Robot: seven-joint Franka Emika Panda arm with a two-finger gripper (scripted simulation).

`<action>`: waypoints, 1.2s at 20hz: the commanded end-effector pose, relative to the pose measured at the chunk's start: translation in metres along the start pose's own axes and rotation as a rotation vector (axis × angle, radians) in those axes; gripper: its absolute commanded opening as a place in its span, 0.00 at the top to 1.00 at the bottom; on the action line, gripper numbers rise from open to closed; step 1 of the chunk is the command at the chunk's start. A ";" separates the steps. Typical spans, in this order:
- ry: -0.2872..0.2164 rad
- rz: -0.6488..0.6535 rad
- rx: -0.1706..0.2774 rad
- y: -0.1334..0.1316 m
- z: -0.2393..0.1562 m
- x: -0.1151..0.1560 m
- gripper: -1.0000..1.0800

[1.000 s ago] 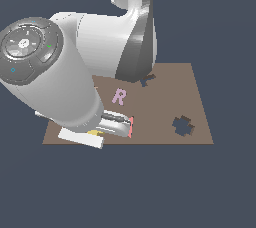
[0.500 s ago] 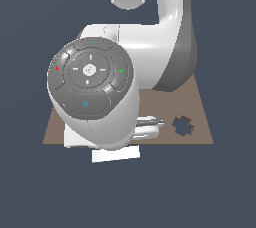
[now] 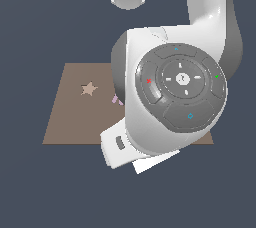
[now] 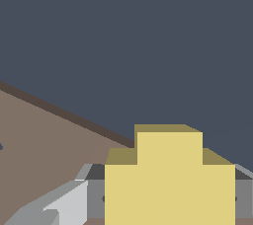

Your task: Insert a designated object into the corresponding slot on a board.

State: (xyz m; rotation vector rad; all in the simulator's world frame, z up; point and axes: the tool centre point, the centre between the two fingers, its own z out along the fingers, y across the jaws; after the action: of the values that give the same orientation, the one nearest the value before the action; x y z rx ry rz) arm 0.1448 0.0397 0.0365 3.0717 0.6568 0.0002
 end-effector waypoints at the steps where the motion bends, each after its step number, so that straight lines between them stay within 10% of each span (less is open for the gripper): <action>1: 0.001 -0.078 0.000 -0.016 -0.001 0.007 1.00; 24: -0.001 -0.618 0.000 -0.134 -0.004 0.008 1.00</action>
State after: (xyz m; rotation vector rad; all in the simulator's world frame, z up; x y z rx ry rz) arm 0.0990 0.1646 0.0404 2.7359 1.5441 -0.0016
